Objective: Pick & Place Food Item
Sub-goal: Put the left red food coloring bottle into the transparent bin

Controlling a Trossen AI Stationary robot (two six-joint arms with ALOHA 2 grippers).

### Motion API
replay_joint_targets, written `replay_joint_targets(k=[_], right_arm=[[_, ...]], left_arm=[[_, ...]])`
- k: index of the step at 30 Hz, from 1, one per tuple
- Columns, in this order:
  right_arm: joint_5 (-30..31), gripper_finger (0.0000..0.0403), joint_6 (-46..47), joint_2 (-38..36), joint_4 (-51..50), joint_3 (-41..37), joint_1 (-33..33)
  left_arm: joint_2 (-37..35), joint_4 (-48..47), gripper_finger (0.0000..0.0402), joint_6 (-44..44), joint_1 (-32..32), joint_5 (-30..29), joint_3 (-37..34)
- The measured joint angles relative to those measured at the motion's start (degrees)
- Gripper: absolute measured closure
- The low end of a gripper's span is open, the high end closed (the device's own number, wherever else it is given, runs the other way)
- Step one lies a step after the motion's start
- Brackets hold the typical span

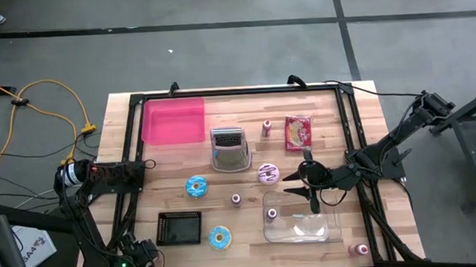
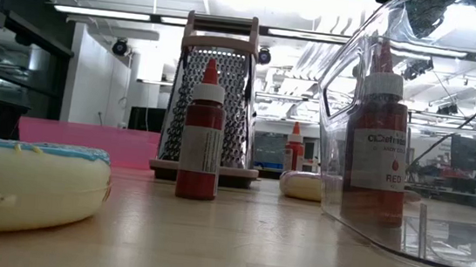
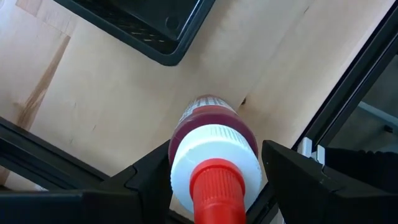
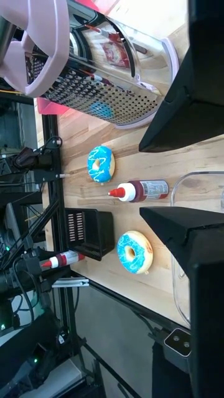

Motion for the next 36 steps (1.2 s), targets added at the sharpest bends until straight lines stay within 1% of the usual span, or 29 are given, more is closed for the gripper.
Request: replay_joint_targets(k=[9, 14, 36], right_arm=[[0.0, 0.0264, 0.0, 0.0, 0.0, 0.0, 0.0], [0.0, 0.0264, 0.0, 0.0, 0.0, 0.0, 0.0], [0.0, 0.0264, 0.0, 0.0, 0.0, 0.0, 0.0]], left_arm=[[0.1, -0.6, 0.0177, -2.3, 0.0, -1.2, -0.2], [1.8, -1.5, 0.0177, -2.8, 0.0, -1.5, -0.4], [1.8, -0.3, 0.0177, -3.1, 0.0, -0.4, -0.4]])
